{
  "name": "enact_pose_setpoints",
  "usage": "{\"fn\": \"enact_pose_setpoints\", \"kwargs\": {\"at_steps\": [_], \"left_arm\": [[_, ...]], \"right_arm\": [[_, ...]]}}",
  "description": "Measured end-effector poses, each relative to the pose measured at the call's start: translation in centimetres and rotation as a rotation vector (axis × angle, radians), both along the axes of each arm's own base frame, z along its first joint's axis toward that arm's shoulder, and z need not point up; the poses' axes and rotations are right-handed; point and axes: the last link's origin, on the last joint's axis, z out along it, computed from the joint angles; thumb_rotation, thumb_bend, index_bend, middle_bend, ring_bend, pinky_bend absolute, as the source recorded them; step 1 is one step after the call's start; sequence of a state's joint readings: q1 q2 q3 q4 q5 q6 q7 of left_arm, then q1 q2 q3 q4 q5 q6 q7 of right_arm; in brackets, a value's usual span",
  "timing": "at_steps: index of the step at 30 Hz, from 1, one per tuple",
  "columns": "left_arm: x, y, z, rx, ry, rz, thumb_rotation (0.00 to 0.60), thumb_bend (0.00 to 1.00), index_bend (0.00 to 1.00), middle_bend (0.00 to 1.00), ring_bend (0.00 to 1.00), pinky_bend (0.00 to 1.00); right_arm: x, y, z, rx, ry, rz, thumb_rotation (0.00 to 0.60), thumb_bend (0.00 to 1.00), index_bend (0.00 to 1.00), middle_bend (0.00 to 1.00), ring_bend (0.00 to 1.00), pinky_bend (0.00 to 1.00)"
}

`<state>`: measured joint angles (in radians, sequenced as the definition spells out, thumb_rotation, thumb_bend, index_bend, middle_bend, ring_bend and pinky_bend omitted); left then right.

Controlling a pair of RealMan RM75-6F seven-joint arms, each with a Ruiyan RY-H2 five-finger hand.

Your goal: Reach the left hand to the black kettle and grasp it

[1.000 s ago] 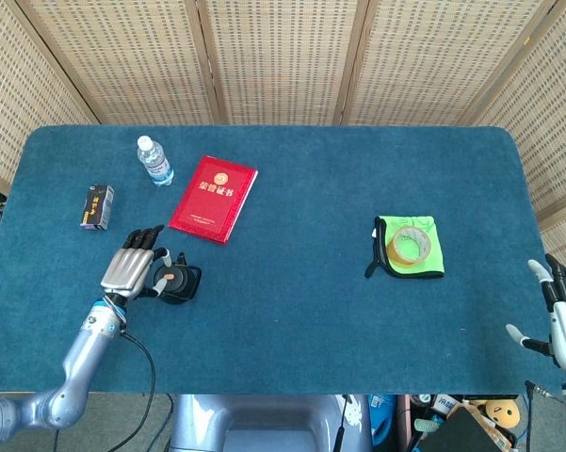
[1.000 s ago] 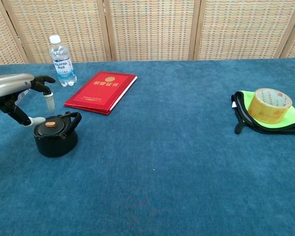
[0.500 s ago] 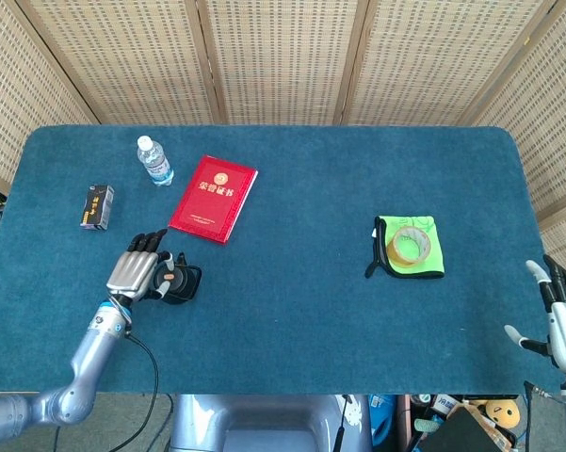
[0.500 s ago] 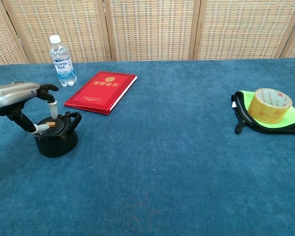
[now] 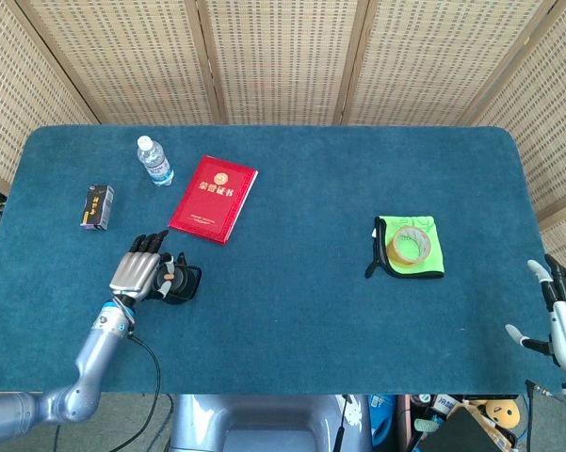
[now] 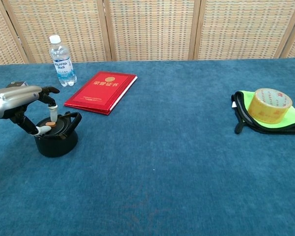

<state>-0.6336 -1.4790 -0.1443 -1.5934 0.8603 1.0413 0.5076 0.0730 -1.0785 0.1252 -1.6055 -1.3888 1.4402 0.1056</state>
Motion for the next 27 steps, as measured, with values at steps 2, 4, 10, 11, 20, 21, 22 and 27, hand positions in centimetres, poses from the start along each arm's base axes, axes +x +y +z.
{"fn": "enact_pose_setpoints", "kwargs": {"at_steps": [2, 4, 10, 11, 20, 21, 22, 27], "left_arm": [[0.0, 0.0, 0.0, 0.0, 0.001, 0.001, 0.6, 0.39, 0.51, 0.0, 0.0, 0.0], [0.0, 0.0, 0.0, 0.001, 0.004, 0.002, 0.6, 0.41, 0.52, 0.0, 0.0, 0.0], [0.2, 0.0, 0.1, 0.005, 0.002, 0.005, 0.6, 0.42, 0.54, 0.0, 0.0, 0.0], [0.2, 0.0, 0.2, 0.005, 0.001, 0.005, 0.6, 0.42, 0.54, 0.0, 0.0, 0.0], [0.8, 0.3, 1.4, 0.038, -0.023, -0.007, 0.6, 0.42, 0.54, 0.0, 0.0, 0.0], [0.8, 0.4, 1.8, 0.048, -0.028, -0.007, 0.6, 0.42, 0.54, 0.0, 0.0, 0.0], [0.8, 0.5, 2.2, 0.055, -0.03, -0.007, 0.6, 0.42, 0.54, 0.0, 0.0, 0.0], [-0.5, 1.2, 4.4, 0.101, -0.05, 0.028, 0.6, 0.42, 0.54, 0.0, 0.0, 0.0]], "right_arm": [[0.0, 0.0, 0.0, -0.001, -0.001, 0.0, 0.6, 0.0, 0.0, 0.0, 0.0, 0.0], [0.0, 0.0, 0.0, -0.002, -0.001, 0.0, 0.6, 0.0, 0.0, 0.0, 0.0, 0.0], [-0.1, 0.0, 0.0, 0.0, -0.003, -0.001, 0.6, 0.0, 0.0, 0.0, 0.0, 0.0], [-0.1, 0.0, 0.0, 0.0, -0.004, -0.002, 0.6, 0.0, 0.0, 0.0, 0.0, 0.0], [-0.1, -0.1, 0.0, 0.002, -0.003, -0.003, 0.6, 0.0, 0.0, 0.0, 0.0, 0.0], [-0.1, -0.1, 0.0, 0.003, -0.003, -0.003, 0.6, 0.0, 0.0, 0.0, 0.0, 0.0], [-0.1, 0.0, 0.0, 0.003, -0.003, -0.003, 0.6, 0.0, 0.0, 0.0, 0.0, 0.0], [-0.1, 0.0, -0.1, 0.005, -0.001, -0.003, 0.6, 0.0, 0.0, 0.0, 0.0, 0.0]]}}
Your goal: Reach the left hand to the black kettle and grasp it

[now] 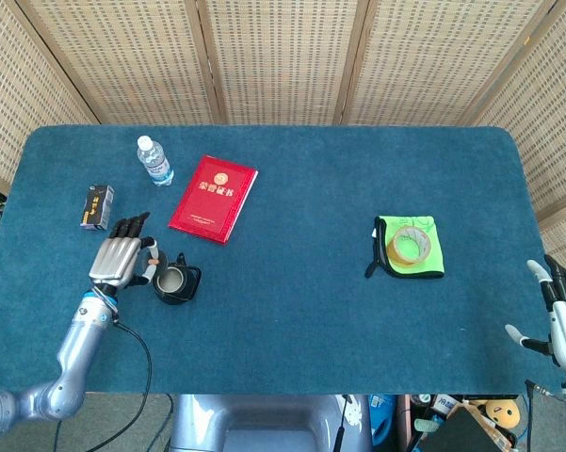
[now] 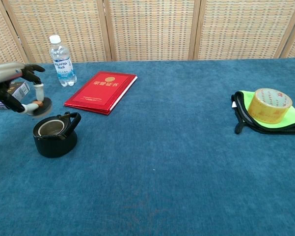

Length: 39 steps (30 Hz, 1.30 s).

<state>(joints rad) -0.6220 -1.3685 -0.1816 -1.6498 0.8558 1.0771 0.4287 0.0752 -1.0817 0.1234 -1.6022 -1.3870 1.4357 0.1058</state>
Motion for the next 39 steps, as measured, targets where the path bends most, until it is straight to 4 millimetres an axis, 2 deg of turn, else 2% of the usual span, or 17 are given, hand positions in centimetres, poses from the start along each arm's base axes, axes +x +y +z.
{"fn": "enact_pose_setpoints", "kwargs": {"at_steps": [8, 14, 16, 18, 20, 25, 29, 32, 35, 39], "left_arm": [[-4.4, 1.1, 0.7, 0.009, 0.039, 0.086, 0.6, 0.42, 0.54, 0.0, 0.0, 0.0], [-7.3, 1.3, -0.8, -0.02, 0.043, 0.138, 0.6, 0.42, 0.53, 0.0, 0.0, 0.0], [-7.7, 1.2, -1.6, -0.035, 0.035, 0.143, 0.6, 0.42, 0.4, 0.0, 0.0, 0.0], [-7.8, 1.0, -2.0, -0.045, 0.035, 0.138, 0.6, 0.39, 0.13, 0.0, 0.0, 0.0], [-7.8, 1.0, -2.0, -0.046, 0.036, 0.134, 0.6, 0.34, 0.01, 0.0, 0.0, 0.0], [-7.4, 0.6, -1.5, -0.046, 0.024, 0.122, 0.6, 0.29, 0.0, 0.0, 0.0, 0.0], [-6.7, 0.3, 0.0, -0.007, 0.004, 0.094, 0.6, 0.26, 0.0, 0.0, 0.0, 0.0], [-6.3, -0.6, 2.4, 0.066, -0.007, 0.057, 0.6, 0.22, 0.0, 0.0, 0.0, 0.0], [-6.6, -2.2, 5.1, 0.154, 0.001, 0.017, 0.6, 0.22, 0.0, 0.0, 0.0, 0.0], [-7.7, -6.0, 8.4, 0.254, 0.019, 0.003, 0.6, 0.22, 0.0, 0.0, 0.0, 0.0]], "right_arm": [[0.1, 0.0, -0.3, 0.01, 0.007, -0.002, 0.6, 0.0, 0.0, 0.0, 0.0, 0.0], [-0.1, -0.1, -0.3, 0.008, 0.007, -0.008, 0.6, 0.0, 0.0, 0.0, 0.0, 0.0], [-0.1, -0.1, -0.3, 0.007, 0.005, -0.009, 0.6, 0.0, 0.0, 0.0, 0.0, 0.0], [-0.1, -0.2, -0.3, 0.006, 0.005, -0.009, 0.6, 0.0, 0.0, 0.0, 0.0, 0.0], [-0.1, -0.2, -0.2, 0.006, 0.003, -0.01, 0.6, 0.0, 0.0, 0.0, 0.0, 0.0], [-0.1, -0.1, -0.2, 0.005, 0.001, -0.008, 0.6, 0.0, 0.0, 0.0, 0.0, 0.0], [0.0, 0.0, -0.1, 0.003, 0.001, -0.004, 0.6, 0.0, 0.0, 0.0, 0.0, 0.0], [0.0, 0.0, -0.2, 0.003, 0.002, -0.002, 0.6, 0.0, 0.0, 0.0, 0.0, 0.0], [0.0, 0.0, -0.2, 0.001, 0.006, -0.003, 0.6, 0.0, 0.0, 0.0, 0.0, 0.0], [0.0, 0.0, -0.3, 0.003, 0.013, -0.007, 0.6, 0.0, 0.0, 0.0, 0.0, 0.0]]}}
